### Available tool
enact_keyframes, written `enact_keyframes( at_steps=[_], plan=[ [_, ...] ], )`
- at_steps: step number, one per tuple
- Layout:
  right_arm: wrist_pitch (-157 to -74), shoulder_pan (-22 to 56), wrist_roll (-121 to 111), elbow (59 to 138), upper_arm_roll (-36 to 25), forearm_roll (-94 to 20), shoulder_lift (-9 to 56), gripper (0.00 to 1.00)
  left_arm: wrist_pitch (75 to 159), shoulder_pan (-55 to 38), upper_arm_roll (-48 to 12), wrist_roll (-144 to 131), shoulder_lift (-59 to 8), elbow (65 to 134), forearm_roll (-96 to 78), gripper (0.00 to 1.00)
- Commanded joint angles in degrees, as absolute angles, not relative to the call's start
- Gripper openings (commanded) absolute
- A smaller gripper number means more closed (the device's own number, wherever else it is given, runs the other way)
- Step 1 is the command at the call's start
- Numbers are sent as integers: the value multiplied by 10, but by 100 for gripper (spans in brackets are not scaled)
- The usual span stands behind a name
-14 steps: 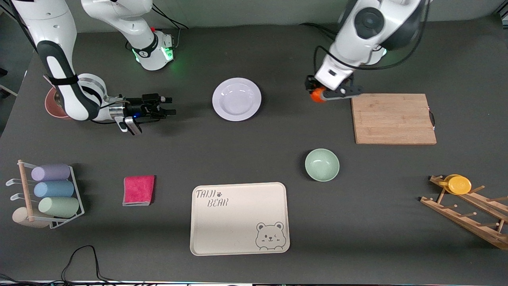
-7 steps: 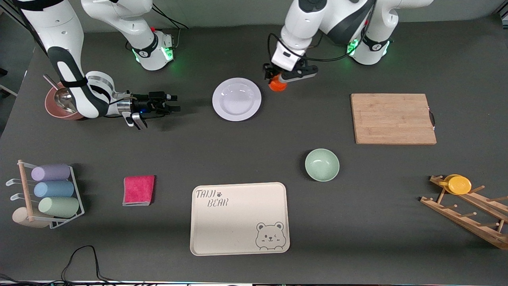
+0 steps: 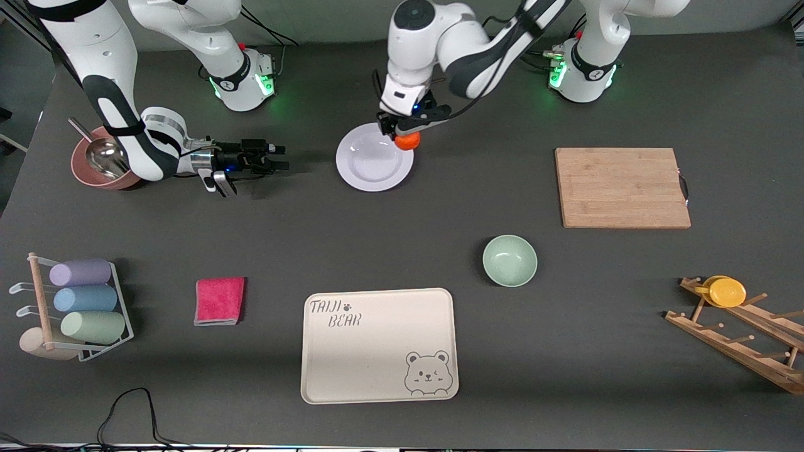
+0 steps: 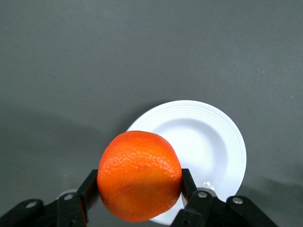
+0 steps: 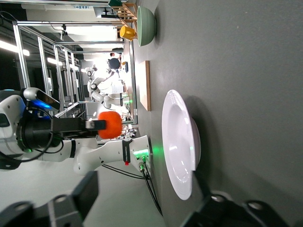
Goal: Place orange and plate with both arms
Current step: 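Carry the orange with the left gripper over the white plate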
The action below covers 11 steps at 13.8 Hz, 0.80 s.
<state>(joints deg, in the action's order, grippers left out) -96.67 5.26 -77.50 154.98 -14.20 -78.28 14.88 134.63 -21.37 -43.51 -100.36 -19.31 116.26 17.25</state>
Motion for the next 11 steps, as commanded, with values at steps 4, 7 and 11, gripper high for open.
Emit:
enact_keyframes(
  at_steps=[4, 7, 11],
  plan=[
    [-978, 59, -793, 1552, -147, -800, 150, 37, 1336, -330, -374, -1171, -350, 1040, 292, 0],
    [-984, 59, -792, 1552, -147, -800, 150, 33, 1341, -356, -358, -1191, -379, 1021, 303, 0],
    [-986, 59, -793, 1552, -147, -800, 151, 33, 1343, -369, -346, -1202, -396, 1005, 303, 20]
  ],
)
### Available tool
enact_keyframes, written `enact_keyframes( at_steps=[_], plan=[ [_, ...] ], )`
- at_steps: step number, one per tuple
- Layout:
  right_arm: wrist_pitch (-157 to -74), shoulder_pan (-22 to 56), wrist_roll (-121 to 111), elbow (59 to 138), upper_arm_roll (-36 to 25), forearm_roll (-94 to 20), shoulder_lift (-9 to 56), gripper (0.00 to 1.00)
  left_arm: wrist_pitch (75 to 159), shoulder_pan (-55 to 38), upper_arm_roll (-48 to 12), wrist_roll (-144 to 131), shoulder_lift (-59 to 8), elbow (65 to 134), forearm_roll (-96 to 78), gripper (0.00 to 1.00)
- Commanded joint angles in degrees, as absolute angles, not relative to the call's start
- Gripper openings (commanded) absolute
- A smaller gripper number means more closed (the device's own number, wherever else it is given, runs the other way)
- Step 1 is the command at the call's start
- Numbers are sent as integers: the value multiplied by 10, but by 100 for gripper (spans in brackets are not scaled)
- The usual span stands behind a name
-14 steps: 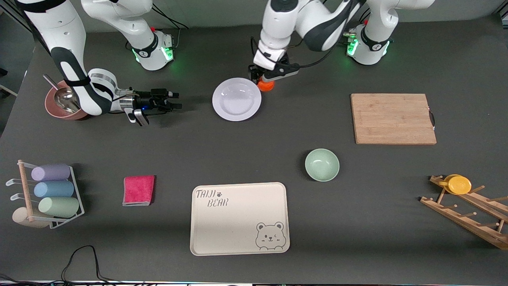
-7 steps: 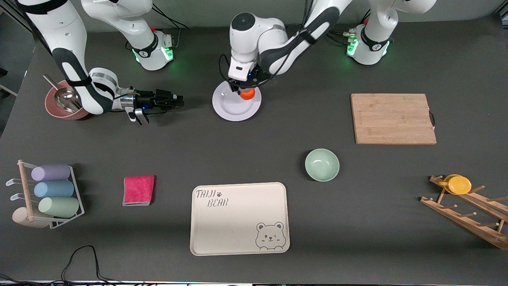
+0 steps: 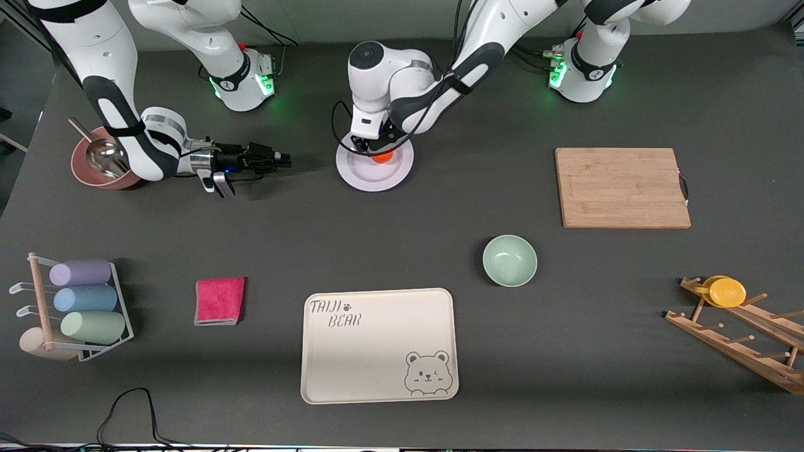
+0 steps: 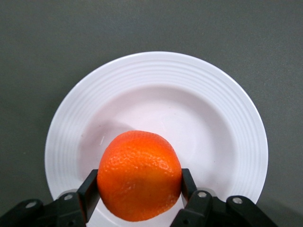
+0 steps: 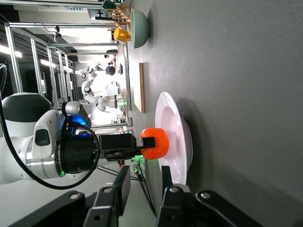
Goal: Place orange and plate with both arms
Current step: 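Carry the orange with the left gripper over the white plate, then lower the orange onto the plate and open the left gripper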
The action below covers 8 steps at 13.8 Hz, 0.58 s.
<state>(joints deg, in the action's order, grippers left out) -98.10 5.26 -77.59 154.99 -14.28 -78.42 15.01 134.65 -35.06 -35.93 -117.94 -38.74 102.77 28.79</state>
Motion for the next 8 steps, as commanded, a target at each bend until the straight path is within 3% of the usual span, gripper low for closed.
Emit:
enact_keyframes(
  at_steps=[1, 2, 8],
  plan=[
    [-986, 59, -793, 1552, -147, -800, 151, 33, 1343, -375, -344, -1202, -397, 1005, 303, 68],
    [-987, 59, -793, 1552, -147, -801, 151, 33, 1343, -378, -341, -1202, -396, 1005, 305, 100],
    [-994, 59, -793, 1552, -147, -801, 151, 33, 1337, -370, -330, -1191, -355, 1008, 313, 100]
  ],
)
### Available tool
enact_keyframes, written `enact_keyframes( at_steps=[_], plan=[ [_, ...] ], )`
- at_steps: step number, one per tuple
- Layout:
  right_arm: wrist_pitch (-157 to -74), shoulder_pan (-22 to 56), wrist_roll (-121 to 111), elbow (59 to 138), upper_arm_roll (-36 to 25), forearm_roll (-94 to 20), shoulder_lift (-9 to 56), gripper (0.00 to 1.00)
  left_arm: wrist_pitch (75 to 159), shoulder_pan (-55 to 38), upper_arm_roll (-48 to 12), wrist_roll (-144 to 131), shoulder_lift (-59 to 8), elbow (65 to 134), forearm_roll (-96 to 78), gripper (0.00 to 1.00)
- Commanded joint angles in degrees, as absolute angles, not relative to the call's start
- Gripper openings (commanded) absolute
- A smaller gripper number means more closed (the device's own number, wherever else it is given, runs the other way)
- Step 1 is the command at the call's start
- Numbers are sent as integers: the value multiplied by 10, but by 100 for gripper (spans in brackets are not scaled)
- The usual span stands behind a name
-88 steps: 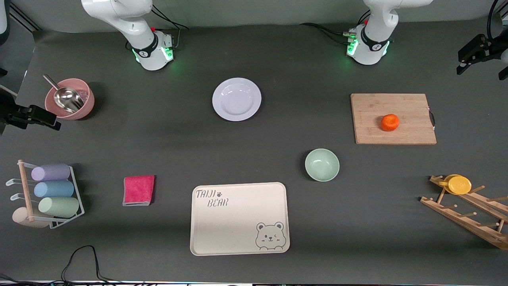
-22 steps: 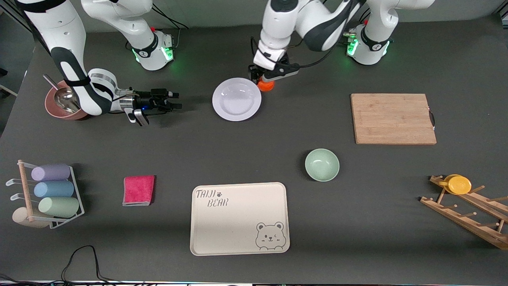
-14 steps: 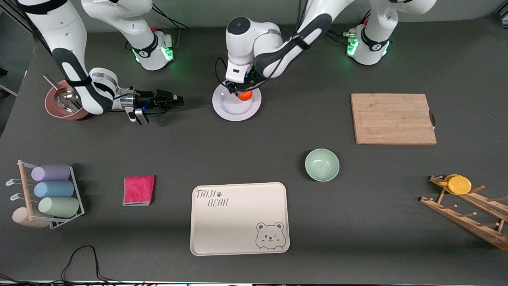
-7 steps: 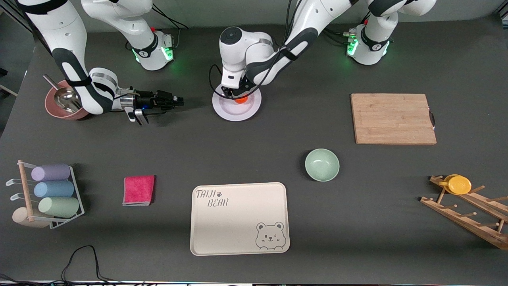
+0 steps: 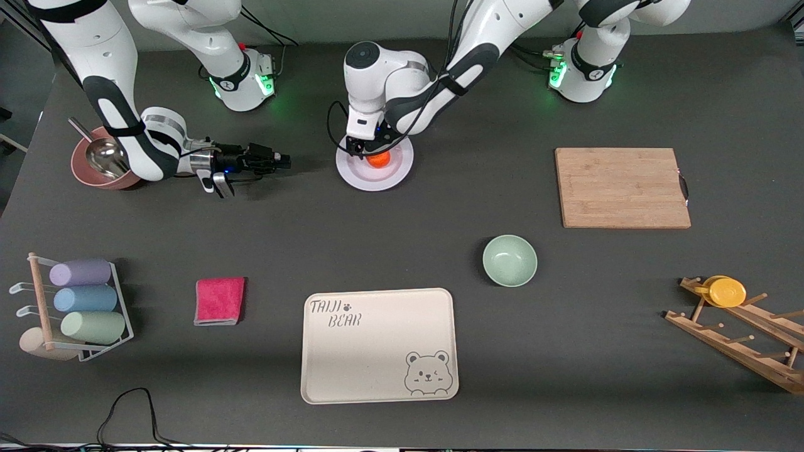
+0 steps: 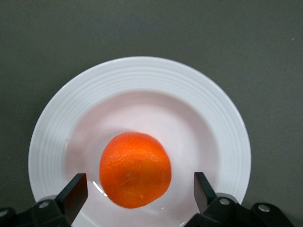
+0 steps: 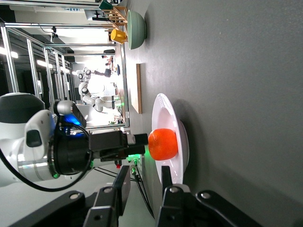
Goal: Place orange and plate with both arms
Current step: 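Lower the orange onto the plate and open the left gripper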
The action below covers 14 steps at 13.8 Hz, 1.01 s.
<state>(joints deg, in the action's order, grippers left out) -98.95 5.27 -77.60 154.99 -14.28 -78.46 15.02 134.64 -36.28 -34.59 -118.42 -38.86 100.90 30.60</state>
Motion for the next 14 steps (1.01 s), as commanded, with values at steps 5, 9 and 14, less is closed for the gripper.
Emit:
enact_keyframes(
  at_steps=[5, 9, 14],
  plan=[
    [-1005, 60, -795, 1553, -147, -808, 155, 33, 1332, -313, -326, -1037, -260, 1048, 234, 100],
    [-1014, 80, -870, 1553, -145, -852, 202, 33, 1298, -228, -324, -803, -148, 1099, 90, 100],
    [-1038, 94, -884, 1555, -142, -875, 215, 33, 1127, -95, -312, -483, -13, 1100, -26, 100]
  ],
)
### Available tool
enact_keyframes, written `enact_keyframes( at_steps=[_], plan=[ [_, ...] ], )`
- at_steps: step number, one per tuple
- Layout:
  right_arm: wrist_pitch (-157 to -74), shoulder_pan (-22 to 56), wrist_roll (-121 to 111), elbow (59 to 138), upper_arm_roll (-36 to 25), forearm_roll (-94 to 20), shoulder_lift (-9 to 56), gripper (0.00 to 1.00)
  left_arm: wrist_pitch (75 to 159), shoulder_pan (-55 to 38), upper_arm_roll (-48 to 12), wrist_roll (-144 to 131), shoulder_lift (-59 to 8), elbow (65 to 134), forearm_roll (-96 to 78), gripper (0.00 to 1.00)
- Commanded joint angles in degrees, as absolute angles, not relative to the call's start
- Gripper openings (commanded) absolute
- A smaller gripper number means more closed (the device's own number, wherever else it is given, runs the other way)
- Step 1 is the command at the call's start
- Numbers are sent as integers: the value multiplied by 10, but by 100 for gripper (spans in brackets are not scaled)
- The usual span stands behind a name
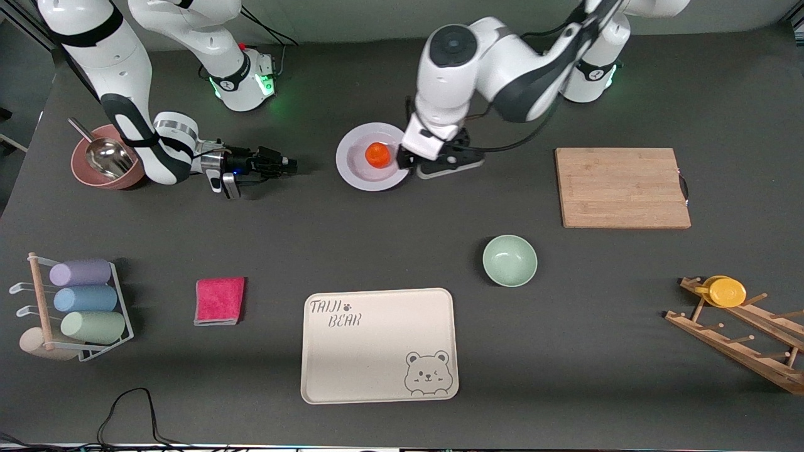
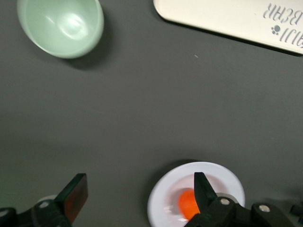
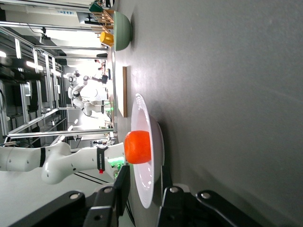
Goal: Place orange and plate with both arms
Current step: 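Lower the orange onto the plate and open the left gripper, then raise the left gripper while the right gripper reaches the plate rim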
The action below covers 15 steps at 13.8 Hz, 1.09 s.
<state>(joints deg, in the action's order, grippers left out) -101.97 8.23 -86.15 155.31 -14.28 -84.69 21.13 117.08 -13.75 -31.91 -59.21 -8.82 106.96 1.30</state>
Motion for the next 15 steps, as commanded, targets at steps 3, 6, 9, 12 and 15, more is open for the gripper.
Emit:
enact_keyframes(
  at_steps=[3, 6, 9, 12, 15],
  plan=[
    [-1055, 113, -884, 1562, -124, -915, 218, 33, 1036, -42, -261, -280, 55, 1100, -37, 100],
    [-1077, 114, -884, 1564, -92, -954, 218, 33, 993, -12, -196, -157, 101, 1099, -33, 100],
    [-1094, 114, -882, 1569, -65, -984, 218, 33, 976, -7, -103, -38, 135, 1100, -26, 100],
    [-1101, 114, -882, 1570, -24, -1027, 218, 33, 975, 4, -45, 52, 163, 1105, 14, 100],
    [-1111, 113, -882, 1570, 19, -1078, 216, 33, 973, -5, 14, 114, 165, 1105, 14, 100]
  ],
)
